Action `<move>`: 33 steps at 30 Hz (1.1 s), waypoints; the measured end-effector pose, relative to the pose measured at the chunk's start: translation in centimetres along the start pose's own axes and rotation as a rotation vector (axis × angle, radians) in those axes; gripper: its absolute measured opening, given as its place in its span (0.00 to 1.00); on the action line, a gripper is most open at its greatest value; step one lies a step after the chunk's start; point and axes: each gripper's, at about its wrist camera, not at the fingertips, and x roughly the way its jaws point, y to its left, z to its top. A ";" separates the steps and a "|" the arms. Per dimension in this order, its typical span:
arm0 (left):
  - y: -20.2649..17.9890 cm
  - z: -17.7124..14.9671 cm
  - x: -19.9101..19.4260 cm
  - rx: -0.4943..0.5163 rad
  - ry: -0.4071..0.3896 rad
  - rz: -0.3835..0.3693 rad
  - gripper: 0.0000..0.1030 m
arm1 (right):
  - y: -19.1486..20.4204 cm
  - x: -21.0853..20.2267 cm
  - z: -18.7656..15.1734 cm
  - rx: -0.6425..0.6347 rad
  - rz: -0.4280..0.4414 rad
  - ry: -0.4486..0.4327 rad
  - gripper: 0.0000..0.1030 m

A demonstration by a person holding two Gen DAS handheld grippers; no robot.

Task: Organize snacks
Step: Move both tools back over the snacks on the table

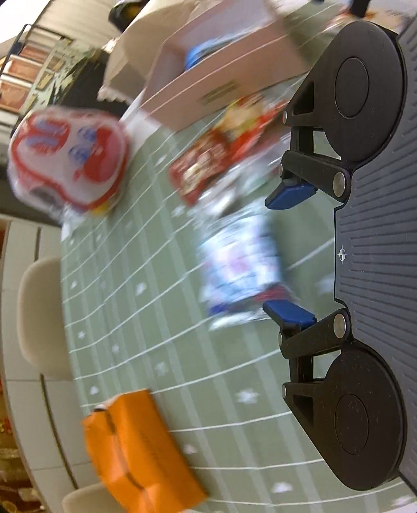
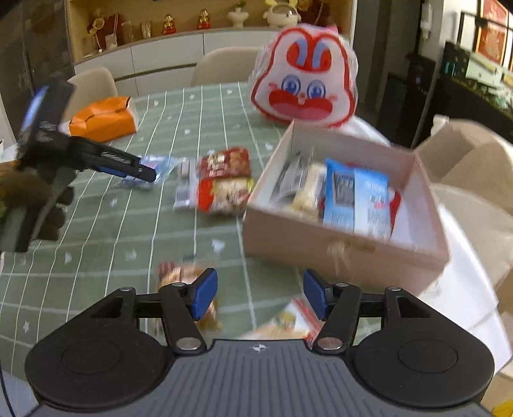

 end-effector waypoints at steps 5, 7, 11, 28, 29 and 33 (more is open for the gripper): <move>-0.8 -2.3 -2.1 -0.025 0.019 -0.104 0.60 | 0.3 0.3 -1.0 0.038 0.025 0.020 0.58; -0.3 -1.8 -3.3 -0.047 -0.044 -0.099 0.60 | 0.9 0.2 -0.9 0.028 0.032 0.010 0.59; 2.6 0.0 -5.2 -0.182 -0.152 -0.026 0.60 | 3.6 0.7 0.6 -0.017 0.081 -0.014 0.59; 9.9 -6.3 -9.4 -0.400 -0.127 -0.087 0.50 | 18.8 17.3 11.0 -0.316 0.018 -0.120 0.80; 10.2 -6.5 -9.6 -0.413 -0.136 -0.080 0.50 | 18.8 17.3 11.1 -0.318 0.039 -0.102 0.80; 11.4 -6.9 -10.0 -0.473 -0.158 -0.063 0.50 | 17.7 16.1 11.2 -0.265 0.139 -0.030 0.66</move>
